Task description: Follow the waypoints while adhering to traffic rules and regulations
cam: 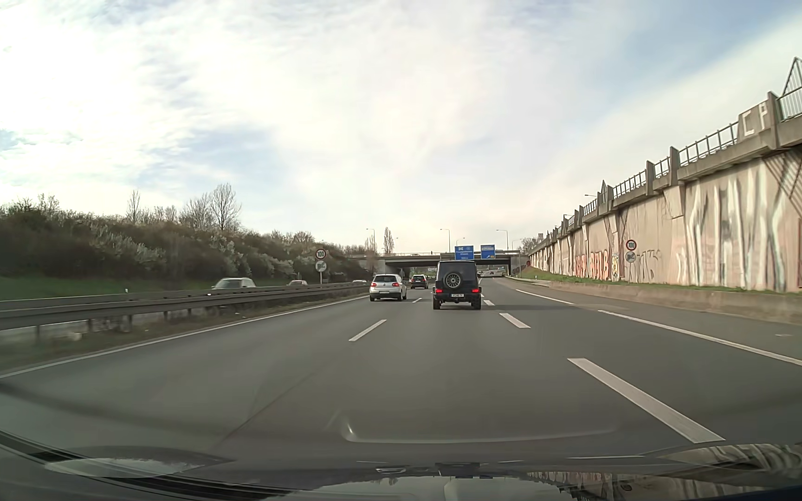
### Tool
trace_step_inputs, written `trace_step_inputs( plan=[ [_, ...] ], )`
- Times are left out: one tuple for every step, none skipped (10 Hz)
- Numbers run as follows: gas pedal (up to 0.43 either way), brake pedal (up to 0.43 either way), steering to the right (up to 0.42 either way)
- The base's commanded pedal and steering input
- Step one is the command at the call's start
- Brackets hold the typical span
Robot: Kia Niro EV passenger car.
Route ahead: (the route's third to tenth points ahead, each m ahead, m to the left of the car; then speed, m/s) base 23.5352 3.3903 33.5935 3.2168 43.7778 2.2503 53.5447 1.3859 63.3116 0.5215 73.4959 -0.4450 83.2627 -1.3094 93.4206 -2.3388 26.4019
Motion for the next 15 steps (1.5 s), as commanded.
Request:
trace_step_inputs(
  plan=[
    [0.319, 0.000, 0.005],
    [0.319, 0.000, 0.006],
    [0.319, 0.000, 0.007],
    [0.319, 0.000, 0.009],
    [0.319, 0.000, 0.009],
    [0.319, 0.000, 0.009],
    [0.311, 0.000, 0.009],
    [0.311, 0.000, 0.009],
    [0.311, 0.000, 0.008],
    [0.311, 0.000, 0.006],
    [0.311, 0.000, 0.003],
    [0.319, 0.000, -0.001],
    [0.370, 0.000, -0.001],
    [0.398, 0.000, -0.001],
    [0.421, 0.000, -0.001]
  ],
)
